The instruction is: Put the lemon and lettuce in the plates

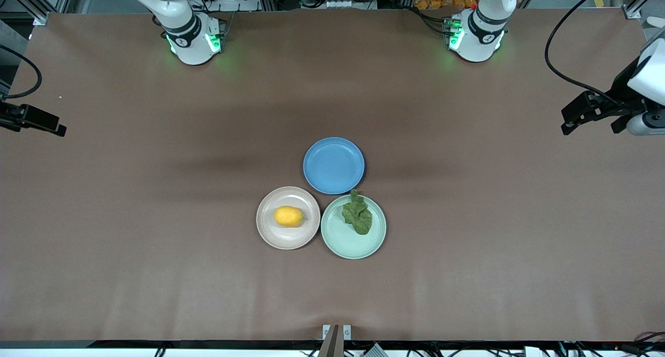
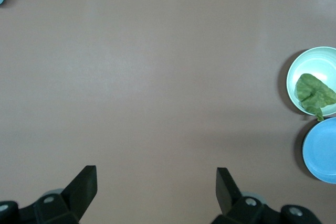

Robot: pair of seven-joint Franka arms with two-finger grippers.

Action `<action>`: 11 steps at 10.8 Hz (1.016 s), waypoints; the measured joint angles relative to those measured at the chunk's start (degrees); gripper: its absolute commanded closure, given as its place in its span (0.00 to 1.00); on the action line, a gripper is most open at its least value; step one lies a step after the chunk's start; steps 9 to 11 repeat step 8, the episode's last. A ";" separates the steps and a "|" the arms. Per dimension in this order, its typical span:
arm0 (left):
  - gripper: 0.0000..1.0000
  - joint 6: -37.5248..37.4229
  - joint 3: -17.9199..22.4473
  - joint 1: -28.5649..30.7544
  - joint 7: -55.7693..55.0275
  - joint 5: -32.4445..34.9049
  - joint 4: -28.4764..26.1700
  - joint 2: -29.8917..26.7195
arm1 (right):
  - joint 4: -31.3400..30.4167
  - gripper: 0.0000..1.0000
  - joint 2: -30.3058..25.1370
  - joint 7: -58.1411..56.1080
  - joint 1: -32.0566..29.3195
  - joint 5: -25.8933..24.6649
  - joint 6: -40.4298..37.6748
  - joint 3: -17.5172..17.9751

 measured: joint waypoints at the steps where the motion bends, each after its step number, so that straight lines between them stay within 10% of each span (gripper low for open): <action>1: 0.00 -0.89 0.00 0.00 0.00 0.00 0.40 -0.04 | -0.03 0.00 -0.06 0.00 0.00 -0.02 0.00 0.01; 11: 0.00 -3.99 -0.06 -0.04 0.00 0.00 1.71 -0.17 | -0.02 0.00 -0.24 0.00 0.00 -0.09 2.46 0.06</action>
